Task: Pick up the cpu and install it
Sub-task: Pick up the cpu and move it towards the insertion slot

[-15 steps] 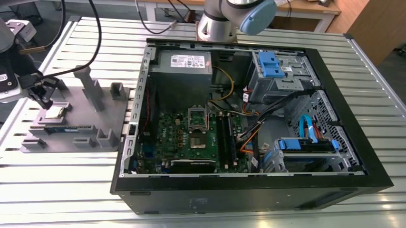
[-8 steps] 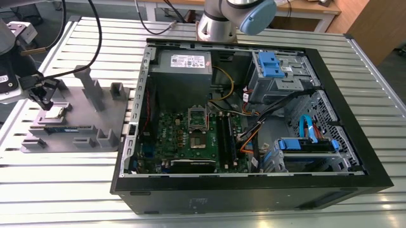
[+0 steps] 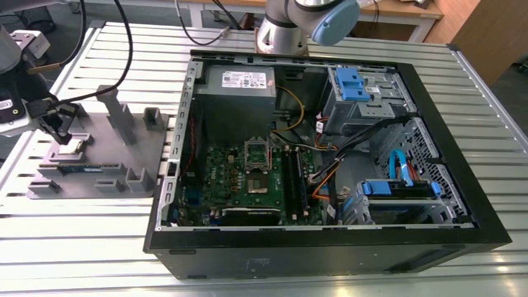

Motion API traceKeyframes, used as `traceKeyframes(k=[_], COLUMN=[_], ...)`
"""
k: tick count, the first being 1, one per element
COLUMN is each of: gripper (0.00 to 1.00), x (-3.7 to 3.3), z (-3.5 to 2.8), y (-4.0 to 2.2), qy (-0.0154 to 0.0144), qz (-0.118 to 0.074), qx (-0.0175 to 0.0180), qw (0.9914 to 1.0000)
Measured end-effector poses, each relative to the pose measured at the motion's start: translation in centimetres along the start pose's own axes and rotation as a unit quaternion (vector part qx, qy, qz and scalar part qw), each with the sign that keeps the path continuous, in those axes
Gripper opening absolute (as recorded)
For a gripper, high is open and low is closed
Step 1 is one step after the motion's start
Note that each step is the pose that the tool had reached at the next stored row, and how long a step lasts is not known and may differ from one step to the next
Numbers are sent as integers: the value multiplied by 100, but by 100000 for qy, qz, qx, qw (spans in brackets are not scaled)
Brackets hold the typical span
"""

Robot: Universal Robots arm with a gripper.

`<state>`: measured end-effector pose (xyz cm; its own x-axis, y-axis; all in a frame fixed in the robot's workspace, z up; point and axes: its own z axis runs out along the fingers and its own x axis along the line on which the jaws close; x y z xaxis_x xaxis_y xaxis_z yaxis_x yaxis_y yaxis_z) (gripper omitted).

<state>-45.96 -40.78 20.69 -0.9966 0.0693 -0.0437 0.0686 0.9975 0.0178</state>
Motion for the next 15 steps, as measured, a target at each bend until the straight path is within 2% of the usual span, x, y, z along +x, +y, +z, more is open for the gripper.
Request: traceKeyframes(k=[15], gripper=[11], x=[4], z=[69], y=[-1], qy=[15], qz=[-489], qx=[-9], qw=[99999])
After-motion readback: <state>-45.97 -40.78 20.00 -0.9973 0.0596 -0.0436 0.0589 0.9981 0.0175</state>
